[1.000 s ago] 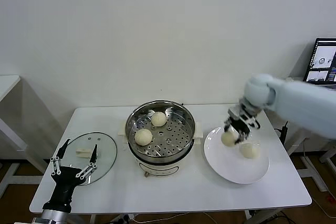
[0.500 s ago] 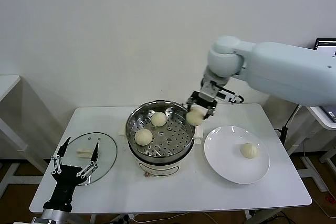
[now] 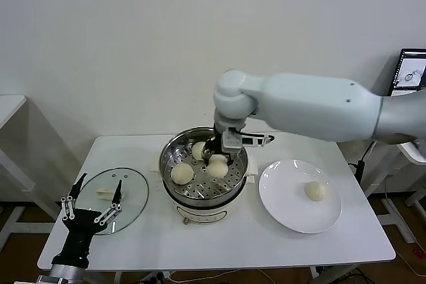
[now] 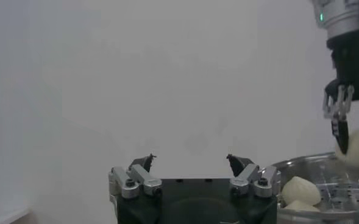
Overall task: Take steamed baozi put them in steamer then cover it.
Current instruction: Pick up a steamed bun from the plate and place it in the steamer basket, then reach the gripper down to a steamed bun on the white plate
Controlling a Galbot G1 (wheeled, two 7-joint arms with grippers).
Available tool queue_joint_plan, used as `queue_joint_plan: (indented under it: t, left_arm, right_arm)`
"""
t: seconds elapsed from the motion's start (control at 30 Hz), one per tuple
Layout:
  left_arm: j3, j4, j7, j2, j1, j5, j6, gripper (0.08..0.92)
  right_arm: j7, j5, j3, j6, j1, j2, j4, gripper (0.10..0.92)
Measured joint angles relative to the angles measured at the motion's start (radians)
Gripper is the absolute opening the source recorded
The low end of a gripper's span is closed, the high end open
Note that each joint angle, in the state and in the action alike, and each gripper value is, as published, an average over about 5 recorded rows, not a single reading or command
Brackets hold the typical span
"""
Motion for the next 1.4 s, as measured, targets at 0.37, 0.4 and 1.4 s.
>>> queue_joint_plan:
  t: [0.37, 0.4, 1.4]
  left_arm:
    - [-0.009, 0.0, 0.0, -0.001, 0.0, -0.005, -0.002, 0.823]
    - [-0.01, 0.0, 0.0, -0.001, 0.0, -0.006, -0.002, 0.823]
    - [-0.003, 0.02, 0.001, 0.004, -0.018, -0.01, 0.001, 0.823]
  right_arm:
    - [0.015, -0.103, 0.021, 0.079, -0.095, 0.037, -0.027, 0.653]
    - [0.015, -0.111, 0.023, 0.084, -0.102, 0.039, -0.029, 0.655]
    - [-0.06, 0.088, 0.199, -0.187, -0.068, -0.172, -0.133, 0.823]
